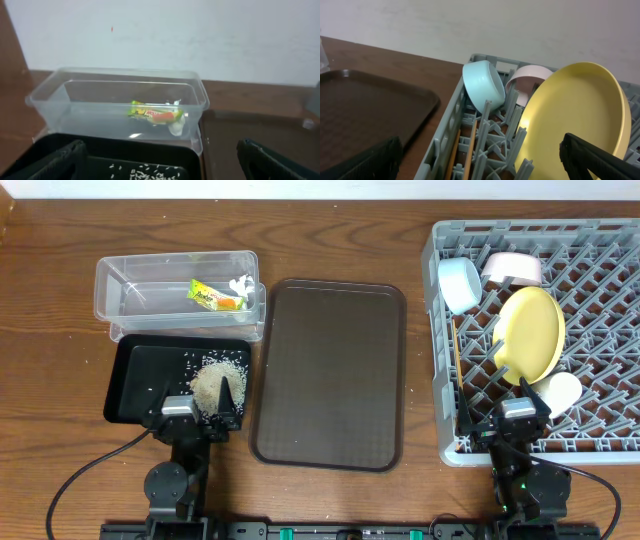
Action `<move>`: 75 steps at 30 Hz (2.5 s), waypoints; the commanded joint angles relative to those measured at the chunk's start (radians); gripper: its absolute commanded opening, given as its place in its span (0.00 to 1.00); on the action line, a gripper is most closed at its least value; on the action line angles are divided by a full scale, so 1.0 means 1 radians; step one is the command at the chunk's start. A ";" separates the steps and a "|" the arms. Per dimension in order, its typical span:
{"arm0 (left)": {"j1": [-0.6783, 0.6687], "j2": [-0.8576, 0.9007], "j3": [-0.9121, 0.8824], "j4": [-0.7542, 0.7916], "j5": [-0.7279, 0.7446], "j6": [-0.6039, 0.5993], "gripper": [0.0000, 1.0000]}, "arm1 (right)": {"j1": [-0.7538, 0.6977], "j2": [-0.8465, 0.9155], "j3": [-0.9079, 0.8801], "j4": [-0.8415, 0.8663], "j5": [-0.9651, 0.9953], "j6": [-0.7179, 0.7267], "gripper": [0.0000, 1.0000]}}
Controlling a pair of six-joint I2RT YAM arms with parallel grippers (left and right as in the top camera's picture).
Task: Sort waste into correct bins and load items into the dishwasher rack
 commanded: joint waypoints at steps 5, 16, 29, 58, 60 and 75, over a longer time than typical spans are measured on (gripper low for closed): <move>0.005 -0.008 -0.002 -0.114 0.067 0.086 0.98 | 0.008 -0.002 -0.002 -0.005 0.010 -0.010 0.99; 0.004 -0.007 -0.002 -0.112 0.067 0.086 0.98 | 0.008 -0.002 -0.002 -0.004 0.010 -0.010 0.99; 0.004 -0.006 -0.002 -0.112 0.067 0.086 0.98 | 0.008 -0.002 -0.002 -0.004 0.010 -0.010 0.99; 0.004 -0.006 -0.002 -0.112 0.067 0.086 0.98 | 0.008 -0.002 -0.002 -0.005 0.010 -0.010 0.99; 0.004 -0.006 -0.002 -0.112 0.067 0.086 0.98 | 0.008 -0.002 -0.002 -0.005 0.010 -0.010 0.99; 0.004 -0.006 -0.002 -0.112 0.067 0.086 0.98 | 0.008 -0.002 -0.002 -0.005 0.010 -0.010 0.99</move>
